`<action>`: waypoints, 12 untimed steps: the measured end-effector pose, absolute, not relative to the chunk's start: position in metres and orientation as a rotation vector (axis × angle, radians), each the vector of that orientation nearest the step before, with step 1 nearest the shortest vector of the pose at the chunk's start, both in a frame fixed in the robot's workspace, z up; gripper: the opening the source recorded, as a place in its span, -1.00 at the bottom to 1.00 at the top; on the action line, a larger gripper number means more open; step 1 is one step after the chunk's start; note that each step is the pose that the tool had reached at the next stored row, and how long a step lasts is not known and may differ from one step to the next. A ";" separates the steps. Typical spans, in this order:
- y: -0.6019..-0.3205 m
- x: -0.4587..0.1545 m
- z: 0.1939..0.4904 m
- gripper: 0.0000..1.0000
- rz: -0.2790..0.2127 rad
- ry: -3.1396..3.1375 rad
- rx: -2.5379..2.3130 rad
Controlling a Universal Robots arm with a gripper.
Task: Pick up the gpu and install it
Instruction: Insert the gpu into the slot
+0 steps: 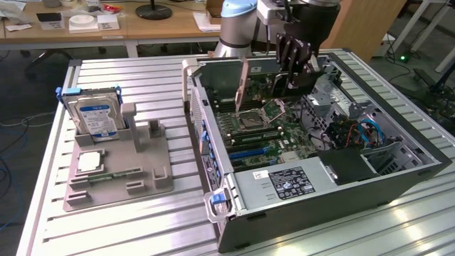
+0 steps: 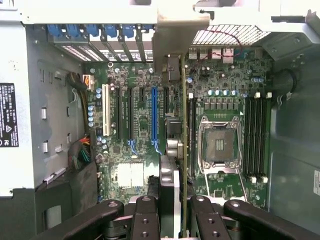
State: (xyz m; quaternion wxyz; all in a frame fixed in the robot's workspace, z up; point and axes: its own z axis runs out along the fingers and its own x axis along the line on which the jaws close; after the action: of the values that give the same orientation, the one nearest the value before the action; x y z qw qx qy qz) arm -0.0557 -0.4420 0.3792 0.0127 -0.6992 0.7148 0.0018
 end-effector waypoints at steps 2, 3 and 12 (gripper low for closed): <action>-0.442 -0.056 0.378 -0.43 0.007 2.223 -2.184; -0.442 -0.056 0.378 -0.43 0.007 2.221 -2.187; -0.442 -0.056 0.374 -0.43 0.014 2.197 -2.205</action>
State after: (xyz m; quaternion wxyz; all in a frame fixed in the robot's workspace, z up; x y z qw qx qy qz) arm -0.0559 -0.4421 0.3738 0.0144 -0.7083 0.7058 0.0045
